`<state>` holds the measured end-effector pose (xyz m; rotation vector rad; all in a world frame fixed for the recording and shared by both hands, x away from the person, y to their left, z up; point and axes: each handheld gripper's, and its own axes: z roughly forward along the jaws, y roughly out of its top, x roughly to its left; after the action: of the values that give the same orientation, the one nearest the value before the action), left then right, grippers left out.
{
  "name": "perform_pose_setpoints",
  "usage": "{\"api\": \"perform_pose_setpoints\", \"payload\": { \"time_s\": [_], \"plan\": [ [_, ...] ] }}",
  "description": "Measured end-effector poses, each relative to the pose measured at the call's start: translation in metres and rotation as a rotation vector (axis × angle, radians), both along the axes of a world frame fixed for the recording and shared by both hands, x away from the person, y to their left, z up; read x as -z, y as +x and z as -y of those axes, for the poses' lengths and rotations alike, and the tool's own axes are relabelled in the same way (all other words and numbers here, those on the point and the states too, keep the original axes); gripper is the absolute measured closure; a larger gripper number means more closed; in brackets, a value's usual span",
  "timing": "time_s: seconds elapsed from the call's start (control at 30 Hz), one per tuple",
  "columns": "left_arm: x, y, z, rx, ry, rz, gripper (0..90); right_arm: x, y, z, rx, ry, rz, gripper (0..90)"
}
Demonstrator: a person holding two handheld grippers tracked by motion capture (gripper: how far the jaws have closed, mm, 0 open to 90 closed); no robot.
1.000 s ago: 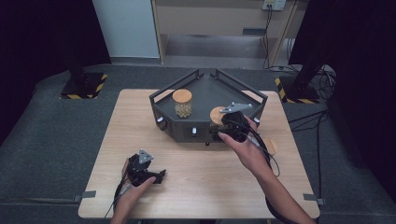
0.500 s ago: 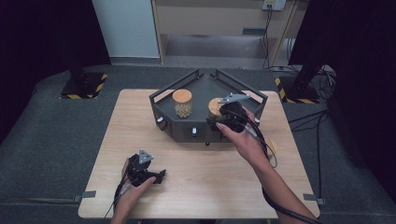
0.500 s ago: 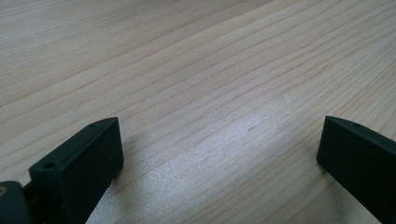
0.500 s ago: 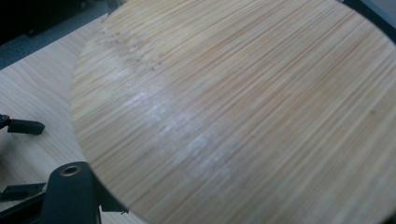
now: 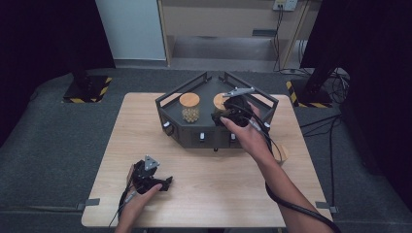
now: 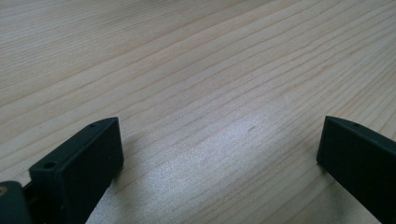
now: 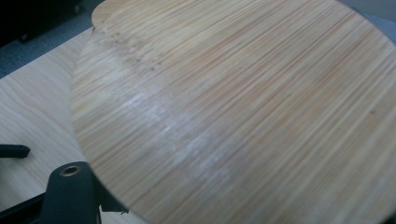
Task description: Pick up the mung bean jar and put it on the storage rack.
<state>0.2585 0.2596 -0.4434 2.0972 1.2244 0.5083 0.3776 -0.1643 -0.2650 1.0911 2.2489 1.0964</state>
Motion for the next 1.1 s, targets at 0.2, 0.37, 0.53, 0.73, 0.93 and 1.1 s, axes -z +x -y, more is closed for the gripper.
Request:
{"api": "perform_pose_setpoints", "payload": {
  "time_s": [0.2, 0.37, 0.53, 0.73, 0.93, 1.1],
  "plan": [
    [0.000, 0.000, 0.000, 0.000, 0.000, 0.000, 0.0, 0.001, 0.012, -0.004, 0.013, -0.007, -0.008, 25.2],
    [0.000, 0.000, 0.000, 0.000, 0.000, 0.000, 0.0, 0.004, 0.021, -0.008, 0.023, -0.014, -0.018, 25.2],
    [0.000, 0.000, 0.000, 0.000, -0.001, 0.000, 0.0, 0.006, 0.027, -0.010, 0.030, -0.002, -0.023, 25.2],
    [0.000, 0.000, 0.000, 0.000, -0.001, 0.000, 0.0, 0.009, 0.033, -0.014, 0.033, -0.007, -0.024, 25.2],
    [0.000, 0.000, 0.000, 0.001, -0.001, 0.000, 0.0, 0.013, 0.037, -0.018, 0.032, -0.009, -0.036, 25.2],
    [0.000, 0.000, 0.000, 0.001, 0.000, 0.000, 0.0, 0.020, 0.039, -0.021, 0.031, -0.013, -0.052, 25.2]
  ]
}}
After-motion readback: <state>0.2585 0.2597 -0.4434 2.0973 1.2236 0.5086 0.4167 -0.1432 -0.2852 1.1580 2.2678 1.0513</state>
